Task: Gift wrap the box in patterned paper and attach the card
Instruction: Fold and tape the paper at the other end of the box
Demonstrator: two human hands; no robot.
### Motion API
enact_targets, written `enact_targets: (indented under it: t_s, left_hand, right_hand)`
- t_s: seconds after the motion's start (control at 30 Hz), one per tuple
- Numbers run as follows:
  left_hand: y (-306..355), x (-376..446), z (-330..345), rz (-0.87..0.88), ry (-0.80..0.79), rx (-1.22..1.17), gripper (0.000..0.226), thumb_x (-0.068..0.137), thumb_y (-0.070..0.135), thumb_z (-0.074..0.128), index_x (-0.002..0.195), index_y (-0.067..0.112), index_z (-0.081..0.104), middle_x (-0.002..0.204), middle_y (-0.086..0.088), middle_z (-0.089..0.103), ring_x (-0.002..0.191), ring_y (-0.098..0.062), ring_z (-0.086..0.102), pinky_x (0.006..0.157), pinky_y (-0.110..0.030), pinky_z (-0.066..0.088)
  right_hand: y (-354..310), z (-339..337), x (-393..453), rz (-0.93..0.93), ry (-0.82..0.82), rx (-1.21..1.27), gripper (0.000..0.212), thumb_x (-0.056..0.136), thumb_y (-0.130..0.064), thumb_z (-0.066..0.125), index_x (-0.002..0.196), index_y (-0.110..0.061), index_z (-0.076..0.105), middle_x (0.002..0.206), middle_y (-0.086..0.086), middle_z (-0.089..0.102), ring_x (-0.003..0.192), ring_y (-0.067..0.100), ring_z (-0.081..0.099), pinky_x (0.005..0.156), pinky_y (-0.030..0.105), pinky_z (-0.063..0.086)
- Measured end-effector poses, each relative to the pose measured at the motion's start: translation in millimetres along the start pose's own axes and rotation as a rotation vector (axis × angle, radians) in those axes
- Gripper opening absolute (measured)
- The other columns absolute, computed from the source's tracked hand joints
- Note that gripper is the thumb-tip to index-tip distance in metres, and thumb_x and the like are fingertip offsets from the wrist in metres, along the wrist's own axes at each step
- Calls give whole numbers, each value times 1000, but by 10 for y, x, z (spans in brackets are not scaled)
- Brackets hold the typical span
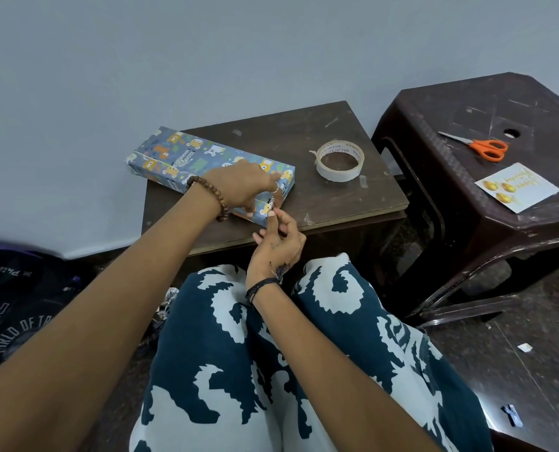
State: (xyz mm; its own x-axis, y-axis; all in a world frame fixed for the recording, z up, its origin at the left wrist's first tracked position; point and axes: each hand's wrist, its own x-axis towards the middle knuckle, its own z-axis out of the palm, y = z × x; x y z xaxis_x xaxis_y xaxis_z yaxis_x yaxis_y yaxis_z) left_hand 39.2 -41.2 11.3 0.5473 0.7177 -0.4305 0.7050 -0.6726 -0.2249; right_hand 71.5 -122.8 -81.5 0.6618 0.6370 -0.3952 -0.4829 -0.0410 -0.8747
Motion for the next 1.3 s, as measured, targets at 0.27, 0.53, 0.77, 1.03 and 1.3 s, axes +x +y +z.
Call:
enact_targets:
  t_s: [0.27,0.53,0.77,1.03,1.3]
  left_hand:
    - [3,9,-11,7,-9,1,53,81,13,68,128,28,51,152,1,29,113,-24,53,90,-34,40]
    - [40,14,-21,16,-16,-11,48,77,7,69,121,20,55,142,-9,43,110,-26,53,92,-37,40]
    - [113,-16,-98,-12,-26,-15,49,77,5,70,121,20,55,123,-12,55,107,-28,51,88,-38,43]
    - [115,-76,-93,-4,-3,-57,48,78,4,69,121,19,56,133,-10,51,111,-29,51,89,-34,41]
    - [125,-53,-48,-11,22,-43,50,77,0,67,122,19,54,110,-11,56,105,-29,53,85,-37,42]
  right_hand:
    - [2,-8,19,85,-38,-19,26,90,-16,61,114,-8,66,83,-11,40,61,8,51,47,13,51]
    - [-19,-117,-86,-83,-253,-417,31,92,-36,47,110,-20,67,81,-8,45,72,14,53,69,40,48]
    - [-86,-236,27,-66,-310,-486,38,94,-22,45,132,-26,53,95,-5,45,82,17,53,80,47,52]
    - [-210,-313,-57,-209,-417,-660,28,94,-18,46,116,-18,62,95,-3,44,67,8,44,65,24,33]
    - [-405,-379,154,-234,-504,-776,17,91,-21,51,97,-13,65,104,3,57,91,19,55,69,25,35]
